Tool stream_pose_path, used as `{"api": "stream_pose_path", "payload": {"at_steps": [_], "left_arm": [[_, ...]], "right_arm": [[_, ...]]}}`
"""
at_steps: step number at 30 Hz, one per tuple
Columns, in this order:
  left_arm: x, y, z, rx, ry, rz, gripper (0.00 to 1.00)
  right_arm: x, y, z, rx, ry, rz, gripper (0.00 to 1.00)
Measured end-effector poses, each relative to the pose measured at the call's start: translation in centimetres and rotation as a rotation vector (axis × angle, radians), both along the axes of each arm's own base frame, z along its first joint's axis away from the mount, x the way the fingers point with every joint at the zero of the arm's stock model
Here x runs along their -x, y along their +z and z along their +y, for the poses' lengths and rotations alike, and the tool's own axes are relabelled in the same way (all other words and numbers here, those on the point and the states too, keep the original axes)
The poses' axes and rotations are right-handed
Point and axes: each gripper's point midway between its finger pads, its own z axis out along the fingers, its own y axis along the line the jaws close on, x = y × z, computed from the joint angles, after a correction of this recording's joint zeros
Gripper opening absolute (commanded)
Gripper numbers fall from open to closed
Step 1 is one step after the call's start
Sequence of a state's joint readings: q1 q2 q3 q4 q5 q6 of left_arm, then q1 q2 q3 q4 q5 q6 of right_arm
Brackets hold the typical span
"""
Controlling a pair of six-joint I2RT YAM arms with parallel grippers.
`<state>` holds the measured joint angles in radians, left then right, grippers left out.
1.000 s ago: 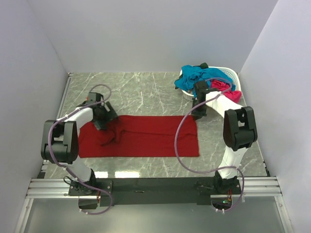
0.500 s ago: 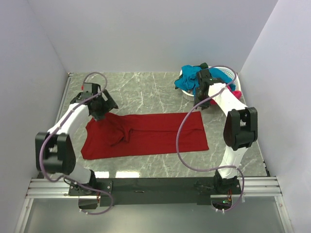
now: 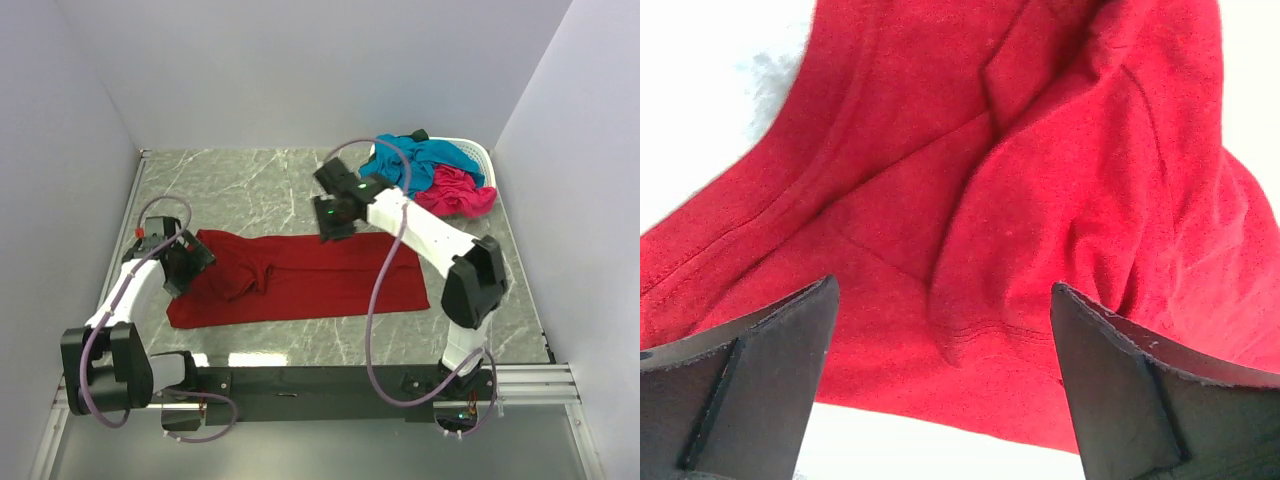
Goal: Fold and stack the t-shirts
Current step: Fold the tshirt
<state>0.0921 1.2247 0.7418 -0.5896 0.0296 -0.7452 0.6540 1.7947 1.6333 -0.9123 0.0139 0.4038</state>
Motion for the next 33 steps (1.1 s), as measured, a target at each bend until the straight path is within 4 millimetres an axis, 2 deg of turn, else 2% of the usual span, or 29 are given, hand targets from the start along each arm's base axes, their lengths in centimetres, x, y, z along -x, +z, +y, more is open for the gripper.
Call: {"api": "stream_pose_path", "payload": {"at_steps": [3,6,8,11,16,26,33], "left_arm": [[0.6,-0.3,0.2,0.012,0.011,-0.004,0.89],[0.8,-0.6,-0.2,0.033,0.006,-0.023,0.86],[1.2,-1.1,-0.6,0.052,0.003,-0.024,0.84],[2.0,-2.1,-1.1,0.077,0.009,-0.006,0.83],[2.3,-2.2,-1.3,0.089,0.011,-0.009,0.83],[2.1,-1.9,-1.4,0.093,0.007,-0.026,0.82],[1.6,-1.8,-1.5,0.101,0.000,-0.045,0.79]], "right_arm": [[1.5,0.3,5.0,-0.068,0.089,0.023,0.44],[3.2,-0.4,9.6,-0.133,0.172,0.066,0.44],[4.6,-1.4,11.9,-0.160,0.217,0.108,0.44],[6.3,-3.1,14.2,-0.177,0.263,0.166,0.44],[7.8,-5.4,15.9,-0.167,0.288,0.225,0.44],[6.3,-7.7,17.9,-0.163,0.281,0.231,0.44],[6.4,-9.5,18.0,-0.134,0.277,0.248,0.44]]}}
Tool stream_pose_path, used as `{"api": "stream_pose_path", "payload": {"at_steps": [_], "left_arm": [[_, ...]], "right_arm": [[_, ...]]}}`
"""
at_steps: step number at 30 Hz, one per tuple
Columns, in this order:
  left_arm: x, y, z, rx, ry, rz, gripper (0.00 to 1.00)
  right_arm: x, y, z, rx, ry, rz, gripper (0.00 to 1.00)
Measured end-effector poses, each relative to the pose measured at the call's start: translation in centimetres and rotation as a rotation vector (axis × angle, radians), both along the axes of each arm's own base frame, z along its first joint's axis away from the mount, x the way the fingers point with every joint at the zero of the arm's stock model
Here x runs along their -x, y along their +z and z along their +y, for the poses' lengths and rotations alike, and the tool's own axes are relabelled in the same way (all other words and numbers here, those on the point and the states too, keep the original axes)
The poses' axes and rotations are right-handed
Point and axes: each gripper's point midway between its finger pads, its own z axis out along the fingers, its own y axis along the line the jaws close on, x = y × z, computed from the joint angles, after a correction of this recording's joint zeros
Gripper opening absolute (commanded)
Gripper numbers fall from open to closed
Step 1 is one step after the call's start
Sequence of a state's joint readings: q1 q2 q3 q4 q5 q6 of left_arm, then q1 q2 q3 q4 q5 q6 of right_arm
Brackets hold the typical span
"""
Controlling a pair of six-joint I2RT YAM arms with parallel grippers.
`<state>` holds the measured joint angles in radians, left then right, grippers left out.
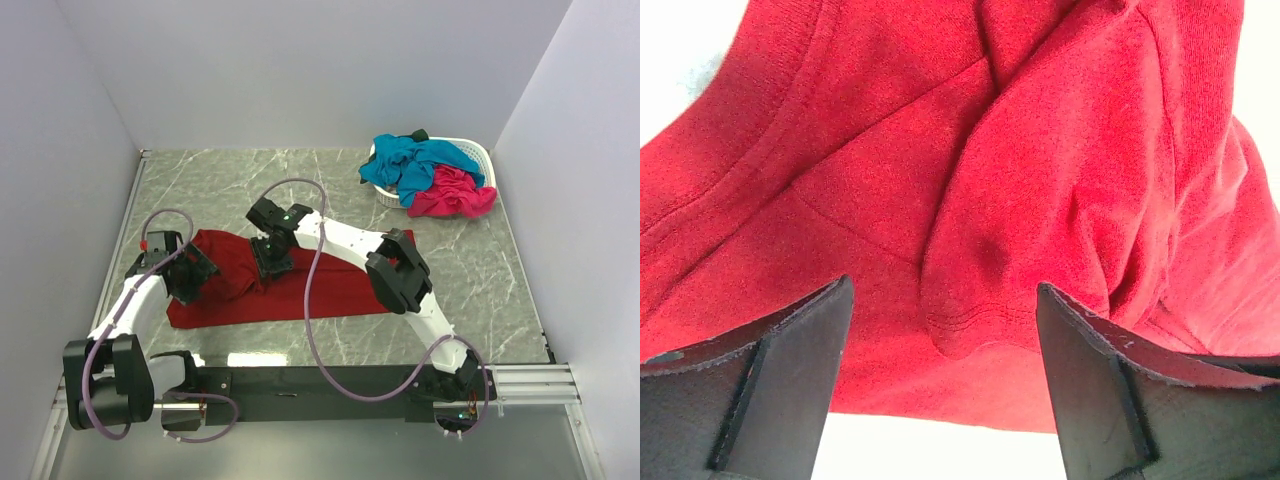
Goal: Fold and stack the t-shirts
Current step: Fold the tshirt
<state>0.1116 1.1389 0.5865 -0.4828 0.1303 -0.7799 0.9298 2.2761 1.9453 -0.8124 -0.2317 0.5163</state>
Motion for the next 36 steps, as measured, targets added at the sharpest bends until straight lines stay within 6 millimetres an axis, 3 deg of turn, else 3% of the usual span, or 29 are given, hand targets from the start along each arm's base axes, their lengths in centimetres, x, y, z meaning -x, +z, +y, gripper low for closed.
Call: {"api": "stream_pose_path", "payload": {"at_steps": [6,21,27,36], "left_arm": [[0.1,-0.5,-0.3,0.007,-0.011,0.012,0.78],[0.3,-1.1,-1.4,0.003,-0.057,0.030,0.78],[0.2,-1.1,-1.4,-0.002,-0.057,0.028,0.78],[0.2,-1.1,-1.3,-0.011,-0.055,0.028,0.77]], "right_arm": [[0.3,-1.2,0.0,0.023,0.005,0.012,0.45],[0.5,0.0,2.1,-0.015,0.041,-0.017,0.47],[0.7,-1.5,1.3,0.037,0.038,-0.007,0.46],[0.4,-2.1,0.7,0.070,0.032,-0.024,0.44]]}}
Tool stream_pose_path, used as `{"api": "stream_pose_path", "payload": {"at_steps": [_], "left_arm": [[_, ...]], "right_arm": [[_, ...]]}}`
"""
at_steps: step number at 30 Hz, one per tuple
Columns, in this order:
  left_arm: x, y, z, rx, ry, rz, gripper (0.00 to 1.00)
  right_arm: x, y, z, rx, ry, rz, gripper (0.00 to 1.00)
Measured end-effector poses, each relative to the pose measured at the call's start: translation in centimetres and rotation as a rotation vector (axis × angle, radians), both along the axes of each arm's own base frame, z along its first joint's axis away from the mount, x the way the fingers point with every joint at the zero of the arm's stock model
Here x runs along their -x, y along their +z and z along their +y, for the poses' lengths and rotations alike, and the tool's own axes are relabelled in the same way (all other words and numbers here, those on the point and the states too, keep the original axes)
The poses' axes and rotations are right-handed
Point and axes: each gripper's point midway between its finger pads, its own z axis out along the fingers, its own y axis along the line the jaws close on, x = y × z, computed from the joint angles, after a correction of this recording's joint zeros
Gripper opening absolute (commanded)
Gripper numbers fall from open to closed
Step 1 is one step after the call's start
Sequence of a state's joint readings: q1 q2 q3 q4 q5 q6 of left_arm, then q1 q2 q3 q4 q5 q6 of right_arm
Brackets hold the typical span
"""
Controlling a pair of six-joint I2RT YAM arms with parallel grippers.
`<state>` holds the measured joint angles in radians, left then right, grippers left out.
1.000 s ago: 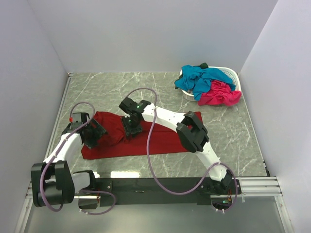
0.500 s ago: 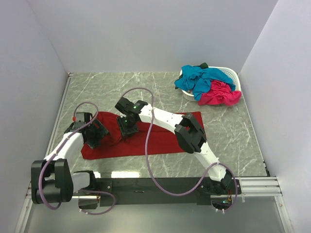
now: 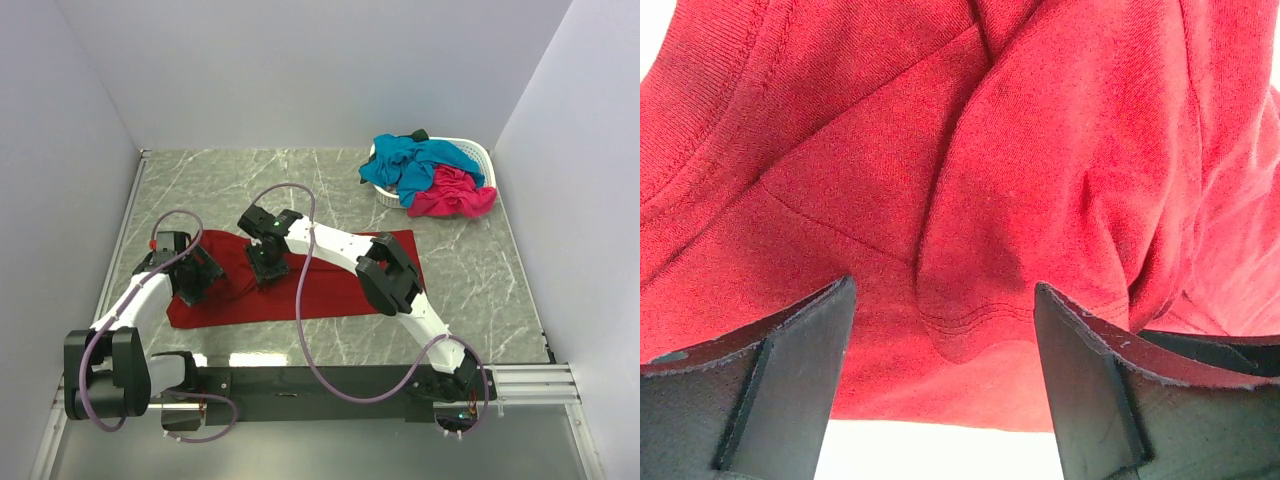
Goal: Fold and stack the t-shirts
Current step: Fold the tshirt
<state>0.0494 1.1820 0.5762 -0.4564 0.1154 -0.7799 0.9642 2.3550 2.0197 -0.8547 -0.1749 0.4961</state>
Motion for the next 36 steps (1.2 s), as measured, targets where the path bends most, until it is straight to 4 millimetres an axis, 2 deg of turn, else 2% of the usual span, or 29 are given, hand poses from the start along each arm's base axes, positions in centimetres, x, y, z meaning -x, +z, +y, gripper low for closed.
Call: {"api": "stream_pose_path", "payload": {"at_steps": [6,14,17,18,19,24,31,35,36], "left_arm": [[0.1,-0.1,-0.3,-0.013,-0.014,0.001,0.77],[0.1,-0.1,-0.3,-0.024,-0.018,0.001,0.77],[0.1,-0.1,-0.2,-0.028,-0.016,0.001,0.77],[0.1,-0.1,-0.2,-0.029,-0.016,0.001,0.76],[0.1,-0.1,-0.2,-0.029,-0.016,0.001,0.75],[0.1,-0.2,-0.4,-0.033,-0.022,0.001,0.69],[0.3,-0.2,-1.6,-0.054,-0.075,0.001,0.58],[0.5,-0.3,-2.0,-0.069,-0.097,0.001,0.54],[0.5,-0.3,-2.1,-0.073,-0.102,0.002,0.51]], "right_arm": [[0.1,-0.9,-0.8,0.032,0.000,-0.004,0.37],[-0.1,-1.2,-1.5,0.052,-0.003,-0.015,0.35],[0.1,-1.3,-2.0,0.057,-0.002,-0.015,0.26],[0.1,-1.3,-2.1,0.058,0.000,-0.015,0.14],[0.0,-1.3,-2.1,0.059,0.004,-0.017,0.10],[0.1,-1.3,-2.2,0.056,0.012,-0.013,0.00],[0.3,-0.9,-1.9,0.020,0.009,0.031,0.00],[-0.7,0.5,-2.1,-0.025,-0.032,0.050,0.00],[-1.1,1.0,-2.1,-0.041,-0.045,0.051,0.00]]}}
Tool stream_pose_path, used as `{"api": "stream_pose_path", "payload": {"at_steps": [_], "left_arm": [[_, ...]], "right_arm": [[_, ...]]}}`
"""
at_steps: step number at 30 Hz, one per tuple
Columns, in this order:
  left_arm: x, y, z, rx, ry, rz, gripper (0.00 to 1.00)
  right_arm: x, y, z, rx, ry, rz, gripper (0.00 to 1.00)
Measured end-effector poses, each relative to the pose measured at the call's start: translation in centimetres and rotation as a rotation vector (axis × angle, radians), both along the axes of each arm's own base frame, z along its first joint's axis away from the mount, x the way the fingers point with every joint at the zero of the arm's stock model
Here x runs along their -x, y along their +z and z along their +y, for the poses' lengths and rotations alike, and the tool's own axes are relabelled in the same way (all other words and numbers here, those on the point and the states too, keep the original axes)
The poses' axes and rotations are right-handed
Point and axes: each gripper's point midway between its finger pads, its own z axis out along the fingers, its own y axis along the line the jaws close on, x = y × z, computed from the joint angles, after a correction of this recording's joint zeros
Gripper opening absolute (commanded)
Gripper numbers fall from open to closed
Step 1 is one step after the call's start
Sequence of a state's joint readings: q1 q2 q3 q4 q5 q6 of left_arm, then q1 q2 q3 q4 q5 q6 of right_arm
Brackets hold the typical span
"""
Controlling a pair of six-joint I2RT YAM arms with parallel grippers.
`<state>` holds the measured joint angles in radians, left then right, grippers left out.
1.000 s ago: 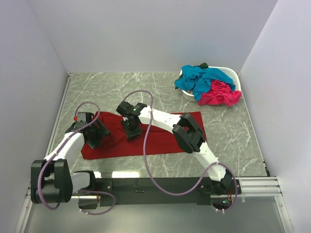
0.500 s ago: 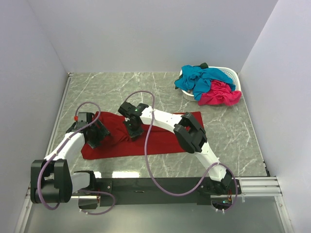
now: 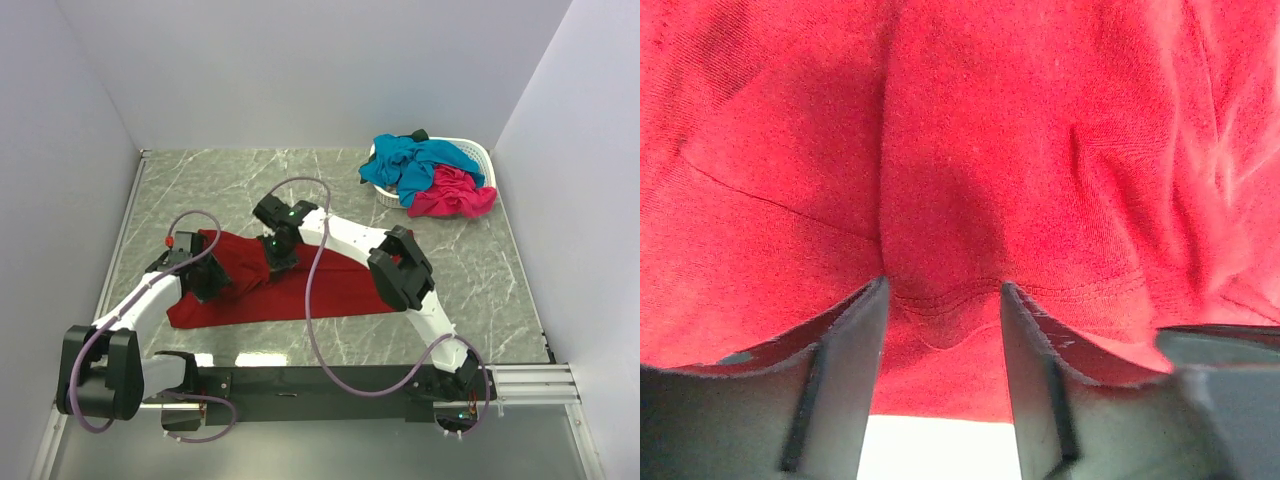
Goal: Fold and stack the t-shirts
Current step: Fold the tshirt
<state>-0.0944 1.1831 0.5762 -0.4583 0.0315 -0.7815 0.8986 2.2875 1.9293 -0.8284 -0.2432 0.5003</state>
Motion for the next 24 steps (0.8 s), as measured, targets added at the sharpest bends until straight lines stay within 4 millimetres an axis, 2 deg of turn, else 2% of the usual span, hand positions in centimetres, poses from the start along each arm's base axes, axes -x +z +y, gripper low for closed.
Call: {"api": "stream_pose_path", "payload": {"at_steps": [4,8,11,15,16,19,24], "left_arm": [[0.3,-0.6,-0.4,-0.008,-0.015,0.025,0.48],[0.5,-1.3,-0.4,-0.016,-0.021,0.053,0.41],[0.5,-1.5,-0.4,-0.021,-0.023,0.058,0.31],[0.5,-1.7,-0.3,-0.029,-0.024,0.063,0.11],[0.5,-1.6,-0.3,-0.029,-0.024,0.065,0.08],[0.5,-1.2,-0.2,-0.040,-0.027,0.075,0.07],[0.3,0.1,-0.1,-0.053,-0.039,0.085,0.10]], "right_arm": [[-1.2,1.6,-0.1,-0.050,-0.035,-0.005,0.00],[-1.7,1.9,-0.3,-0.062,-0.050,0.001,0.00],[-1.4,1.8,-0.3,-0.062,-0.050,0.009,0.00],[-1.4,1.8,-0.2,-0.064,-0.048,0.014,0.00],[-1.3,1.8,-0.3,-0.064,-0.047,0.016,0.00],[-1.1,1.9,-0.3,-0.065,-0.044,0.024,0.00],[-0.8,1.8,-0.4,-0.060,-0.042,0.036,0.00]]}}
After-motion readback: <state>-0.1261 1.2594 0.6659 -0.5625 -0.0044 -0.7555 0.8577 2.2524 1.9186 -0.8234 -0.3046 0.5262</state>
